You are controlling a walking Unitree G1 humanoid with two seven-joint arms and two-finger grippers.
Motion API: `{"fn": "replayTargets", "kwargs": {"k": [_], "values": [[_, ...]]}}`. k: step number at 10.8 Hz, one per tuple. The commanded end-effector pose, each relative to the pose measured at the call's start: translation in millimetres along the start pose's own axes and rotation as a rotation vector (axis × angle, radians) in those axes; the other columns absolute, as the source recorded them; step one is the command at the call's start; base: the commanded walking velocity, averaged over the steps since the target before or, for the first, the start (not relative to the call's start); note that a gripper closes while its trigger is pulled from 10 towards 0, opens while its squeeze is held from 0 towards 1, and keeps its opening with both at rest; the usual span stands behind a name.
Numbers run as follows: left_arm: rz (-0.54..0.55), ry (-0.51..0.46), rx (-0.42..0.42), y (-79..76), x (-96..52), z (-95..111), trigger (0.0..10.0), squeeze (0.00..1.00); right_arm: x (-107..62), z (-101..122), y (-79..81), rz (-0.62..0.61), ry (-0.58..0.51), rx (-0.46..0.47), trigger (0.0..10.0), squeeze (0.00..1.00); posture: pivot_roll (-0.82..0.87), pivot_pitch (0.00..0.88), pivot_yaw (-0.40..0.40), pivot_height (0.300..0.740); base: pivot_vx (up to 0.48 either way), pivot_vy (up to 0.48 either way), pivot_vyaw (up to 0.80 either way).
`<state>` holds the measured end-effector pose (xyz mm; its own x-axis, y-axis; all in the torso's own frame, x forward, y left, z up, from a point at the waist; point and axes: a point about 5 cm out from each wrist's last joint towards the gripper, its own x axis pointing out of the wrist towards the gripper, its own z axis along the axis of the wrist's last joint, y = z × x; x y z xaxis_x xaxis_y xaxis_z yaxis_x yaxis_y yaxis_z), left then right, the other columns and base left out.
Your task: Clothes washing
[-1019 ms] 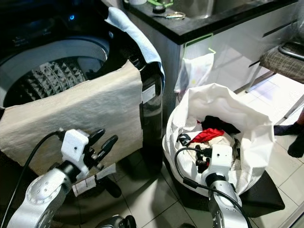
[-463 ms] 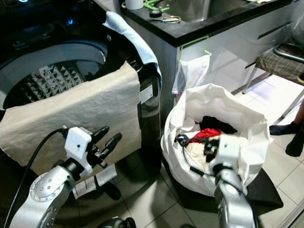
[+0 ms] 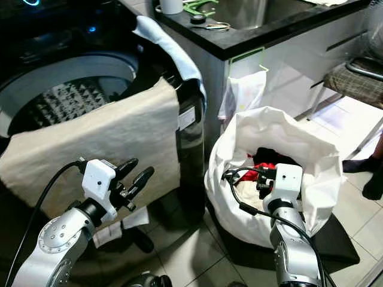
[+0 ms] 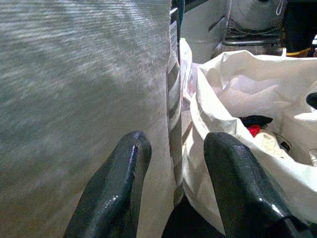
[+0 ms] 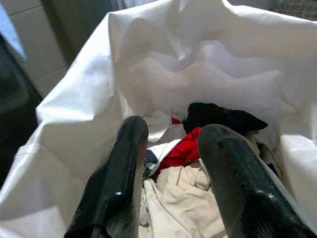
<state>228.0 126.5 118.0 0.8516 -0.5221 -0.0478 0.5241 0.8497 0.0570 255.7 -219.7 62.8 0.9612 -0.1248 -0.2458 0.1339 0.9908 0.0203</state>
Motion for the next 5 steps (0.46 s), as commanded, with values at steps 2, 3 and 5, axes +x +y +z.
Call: {"fn": "replayTargets", "kwargs": {"k": [2, 3, 5], "values": [[-0.001, 0.012, 0.006, 1.9, -1.5, -1.4, 10.0, 0.0, -2.6, -4.9, 2.4, 0.012, 0.009, 0.004, 10.0, 0.0, -0.05, 0.043, 0.111, 0.665, 0.0, 0.0, 0.0], [-0.009, 0.013, 0.005, 1.0, -1.2, -1.8, 10.0, 0.0, -4.6, -7.3, 2.3, 0.01, 0.013, 0.008, 10.0, 0.0, -0.05, 0.04, 0.114, 0.655, 0.0, 0.0, 0.0], [-0.024, 0.016, 0.007, -0.2, -0.7, -2.2, 10.0, 0.0, -9.9, -11.5, 3.9, 0.012, 0.02, 0.014, 10.0, 0.0, -0.05, 0.036, 0.122, 0.635, 0.0, 0.0, 0.0]]}}
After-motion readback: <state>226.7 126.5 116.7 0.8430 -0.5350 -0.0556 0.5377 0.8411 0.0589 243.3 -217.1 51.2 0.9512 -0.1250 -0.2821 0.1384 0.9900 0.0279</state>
